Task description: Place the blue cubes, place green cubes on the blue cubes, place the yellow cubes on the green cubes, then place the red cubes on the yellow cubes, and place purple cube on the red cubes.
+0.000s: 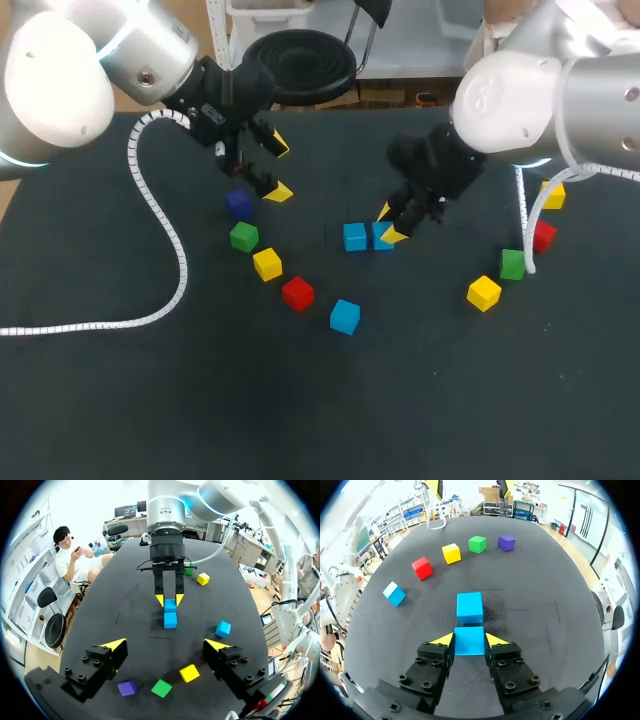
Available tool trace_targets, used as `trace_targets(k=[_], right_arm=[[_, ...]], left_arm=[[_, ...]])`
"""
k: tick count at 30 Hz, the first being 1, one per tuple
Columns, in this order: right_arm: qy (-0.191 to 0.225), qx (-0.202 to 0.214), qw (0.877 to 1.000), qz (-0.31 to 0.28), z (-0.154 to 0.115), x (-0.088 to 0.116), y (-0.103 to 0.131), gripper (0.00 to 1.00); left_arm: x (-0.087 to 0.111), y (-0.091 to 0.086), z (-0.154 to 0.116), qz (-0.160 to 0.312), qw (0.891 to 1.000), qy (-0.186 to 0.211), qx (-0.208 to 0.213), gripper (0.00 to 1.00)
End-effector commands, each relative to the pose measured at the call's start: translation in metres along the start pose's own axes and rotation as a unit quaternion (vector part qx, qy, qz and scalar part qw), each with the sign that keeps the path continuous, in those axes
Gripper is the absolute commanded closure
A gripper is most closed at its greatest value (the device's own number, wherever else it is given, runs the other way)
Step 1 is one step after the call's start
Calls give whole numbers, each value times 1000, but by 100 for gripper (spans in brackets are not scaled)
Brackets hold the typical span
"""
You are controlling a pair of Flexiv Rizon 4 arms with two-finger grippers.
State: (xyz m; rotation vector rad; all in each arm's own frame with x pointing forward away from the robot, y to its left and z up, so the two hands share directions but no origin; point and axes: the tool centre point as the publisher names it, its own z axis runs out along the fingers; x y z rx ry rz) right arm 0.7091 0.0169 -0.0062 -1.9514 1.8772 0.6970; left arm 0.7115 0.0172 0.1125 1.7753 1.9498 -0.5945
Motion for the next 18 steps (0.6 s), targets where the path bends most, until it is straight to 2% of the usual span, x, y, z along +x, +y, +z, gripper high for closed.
trace_targets(k=[1,18], right_arm=[[-3,2,1000,-3,-1,1,3,100],[-2,1,1000,-9,-1,0,3,100]], left_arm=[[-1,2,0,0,1000,2,1,0],[-1,2,0,0,1000,2,1,0]])
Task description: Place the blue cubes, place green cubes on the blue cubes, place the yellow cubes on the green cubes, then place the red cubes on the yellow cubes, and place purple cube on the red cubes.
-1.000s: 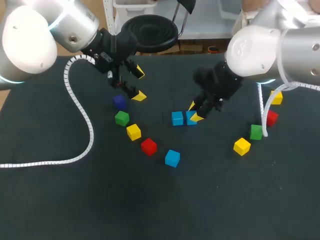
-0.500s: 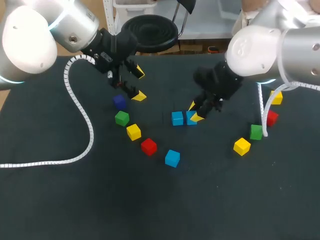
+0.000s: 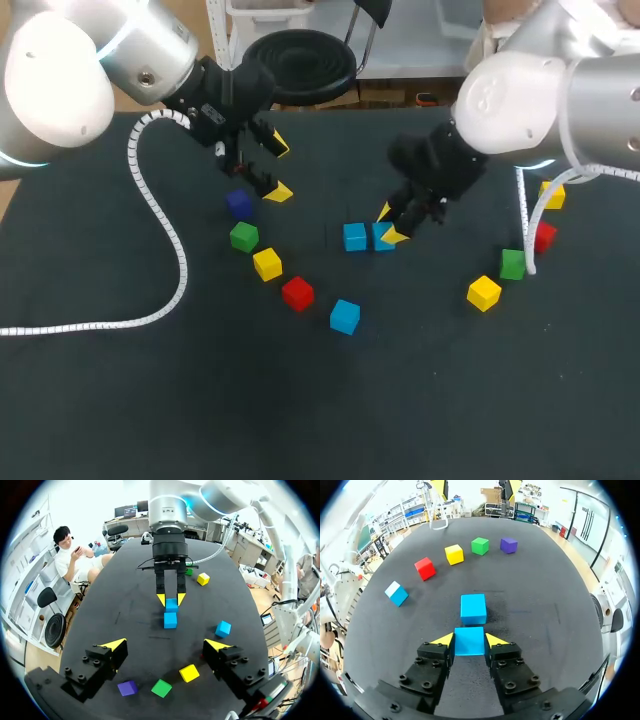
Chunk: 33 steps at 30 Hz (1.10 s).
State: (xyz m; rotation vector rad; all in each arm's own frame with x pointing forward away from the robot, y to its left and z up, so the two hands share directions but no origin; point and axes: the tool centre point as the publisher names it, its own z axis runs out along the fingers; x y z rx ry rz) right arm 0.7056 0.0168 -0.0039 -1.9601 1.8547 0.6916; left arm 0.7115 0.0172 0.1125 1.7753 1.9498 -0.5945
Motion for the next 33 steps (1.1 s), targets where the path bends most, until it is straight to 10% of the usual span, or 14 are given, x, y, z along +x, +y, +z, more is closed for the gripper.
trace_targets(k=[1,33], right_arm=[[1,-2,1000,0,1,2,-1,100],[-5,0,1000,-9,1,0,-4,100]], left_arm=[[-1,2,0,0,1000,2,1,0],[-1,2,0,0,1000,2,1,0]])
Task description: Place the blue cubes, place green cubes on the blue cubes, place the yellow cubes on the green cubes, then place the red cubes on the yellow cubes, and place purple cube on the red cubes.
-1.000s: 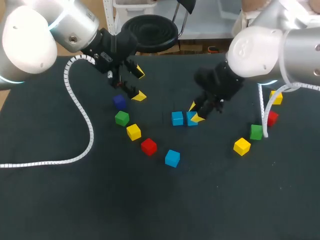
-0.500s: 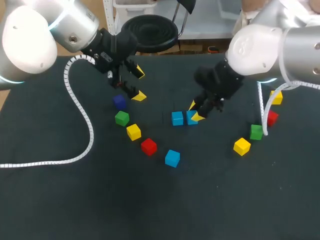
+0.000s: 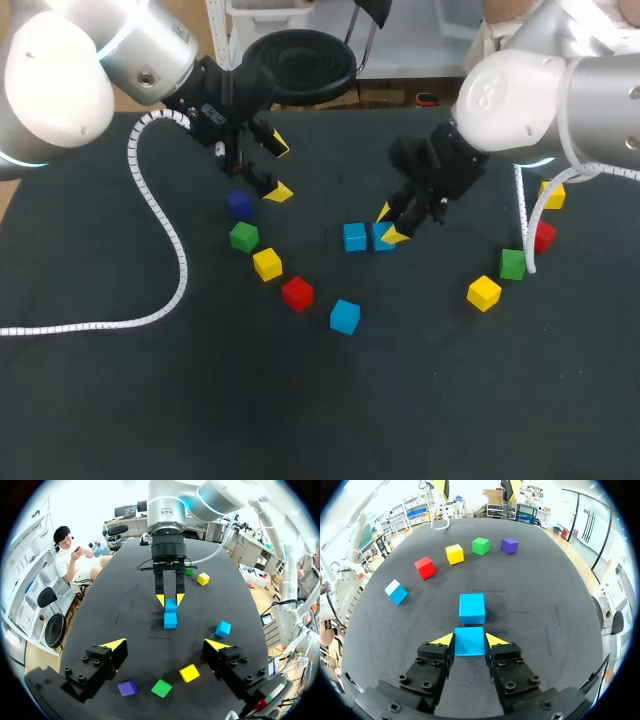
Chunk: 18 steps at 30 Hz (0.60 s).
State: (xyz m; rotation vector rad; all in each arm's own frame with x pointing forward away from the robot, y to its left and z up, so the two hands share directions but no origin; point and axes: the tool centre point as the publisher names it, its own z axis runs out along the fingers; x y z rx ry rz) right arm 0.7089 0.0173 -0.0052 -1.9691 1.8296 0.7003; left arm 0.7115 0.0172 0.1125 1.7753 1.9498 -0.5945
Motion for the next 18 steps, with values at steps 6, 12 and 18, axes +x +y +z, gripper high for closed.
trace_targets(k=[6,12,18], right_arm=[[0,2,1000,1,2,1,-1,100],[0,0,1000,3,3,1,0,100],[1,0,1000,5,3,1,0,100]], left_arm=[[-1,2,0,0,1000,2,1,0],[-1,2,0,0,1000,2,1,0],[-1,2,0,0,1000,2,1,0]])
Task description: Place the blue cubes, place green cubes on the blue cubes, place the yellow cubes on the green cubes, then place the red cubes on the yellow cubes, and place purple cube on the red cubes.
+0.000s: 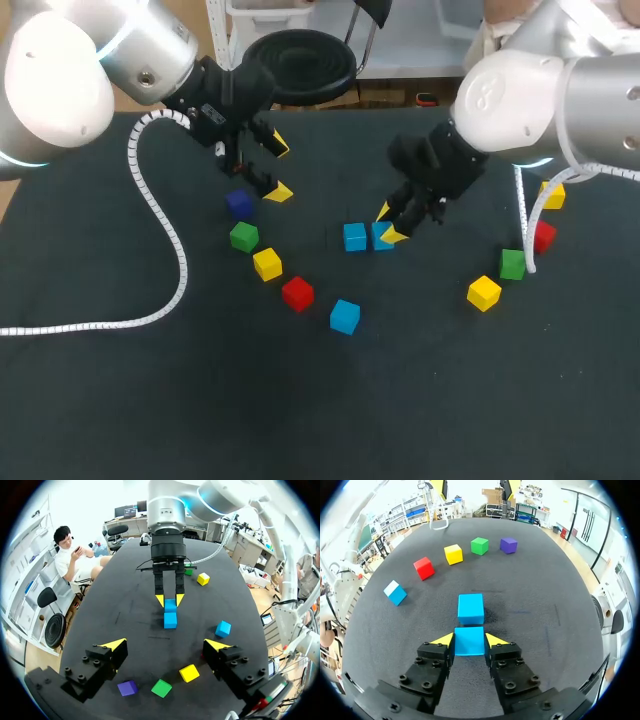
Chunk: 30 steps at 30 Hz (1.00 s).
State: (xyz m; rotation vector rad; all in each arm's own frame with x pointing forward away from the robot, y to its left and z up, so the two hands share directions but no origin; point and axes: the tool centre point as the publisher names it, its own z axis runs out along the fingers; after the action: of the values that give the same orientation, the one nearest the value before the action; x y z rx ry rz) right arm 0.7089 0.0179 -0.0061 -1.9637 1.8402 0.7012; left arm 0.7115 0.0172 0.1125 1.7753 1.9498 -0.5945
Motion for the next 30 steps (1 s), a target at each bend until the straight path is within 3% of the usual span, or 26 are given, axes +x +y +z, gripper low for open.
trace_targets(k=[1,18,19,21,23,30], right_arm=[[0,-1,1000,1,2,1,1,100],[1,-1,1000,4,2,3,1,100],[0,-2,1000,6,2,3,1,96],[-2,-3,1000,8,2,3,1,62],[-4,-5,1000,9,2,3,1,0],[-11,3,1000,13,-7,4,3,0]], left_arm=[[-1,2,0,0,1000,2,1,0],[-1,2,0,0,1000,2,1,0],[-1,2,0,0,1000,2,1,0],[-1,2,0,0,1000,2,1,0],[-1,2,0,0,1000,2,1,0],[-1,2,0,0,1000,2,1,0]])
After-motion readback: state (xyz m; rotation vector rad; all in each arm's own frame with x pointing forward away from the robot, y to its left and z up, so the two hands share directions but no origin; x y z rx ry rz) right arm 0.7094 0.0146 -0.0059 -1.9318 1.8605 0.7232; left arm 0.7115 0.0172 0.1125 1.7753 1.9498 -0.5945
